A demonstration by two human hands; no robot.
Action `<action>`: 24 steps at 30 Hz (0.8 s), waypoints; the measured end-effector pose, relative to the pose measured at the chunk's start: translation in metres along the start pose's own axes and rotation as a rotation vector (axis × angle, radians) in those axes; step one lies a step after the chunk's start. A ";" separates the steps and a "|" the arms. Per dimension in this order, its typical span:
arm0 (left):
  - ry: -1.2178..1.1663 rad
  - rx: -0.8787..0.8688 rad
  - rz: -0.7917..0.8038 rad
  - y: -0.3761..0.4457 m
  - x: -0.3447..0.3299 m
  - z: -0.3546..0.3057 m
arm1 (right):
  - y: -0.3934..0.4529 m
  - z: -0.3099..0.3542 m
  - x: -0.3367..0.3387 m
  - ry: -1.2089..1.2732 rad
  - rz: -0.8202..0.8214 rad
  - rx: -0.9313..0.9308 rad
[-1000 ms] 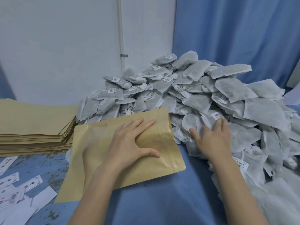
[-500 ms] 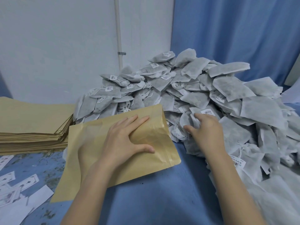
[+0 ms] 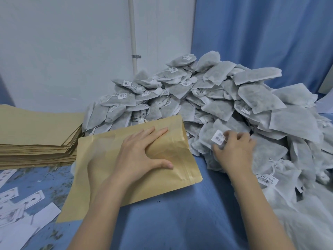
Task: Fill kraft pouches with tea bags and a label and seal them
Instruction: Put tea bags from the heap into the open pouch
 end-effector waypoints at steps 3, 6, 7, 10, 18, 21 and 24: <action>-0.004 0.000 -0.004 0.000 0.001 0.000 | 0.004 -0.004 0.001 -0.013 -0.018 0.058; -0.003 0.002 -0.002 0.000 0.001 0.000 | 0.004 -0.006 0.001 0.083 0.058 0.035; -0.003 0.004 -0.002 0.000 0.001 0.000 | 0.005 -0.006 0.004 0.128 0.050 0.023; 0.000 0.008 -0.005 0.000 0.001 0.000 | 0.008 0.001 0.020 0.348 -0.044 0.064; 0.043 -0.026 -0.015 -0.001 0.001 -0.004 | -0.006 0.042 0.041 0.668 0.336 0.220; 0.043 -0.075 0.007 -0.002 -0.001 -0.011 | -0.017 0.058 0.039 0.596 0.497 0.350; 0.014 -0.104 0.022 -0.003 -0.002 -0.016 | -0.031 0.072 0.037 1.044 0.723 0.179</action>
Point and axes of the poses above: each hand's wrist, its own y-axis towards the middle knuckle, its own x-axis out of the back of the hand, z = x × y, the point moved 4 cm from there along y, towards the middle knuckle, and after that the axes turned 14 degrees about -z, right-handed, at the moved point
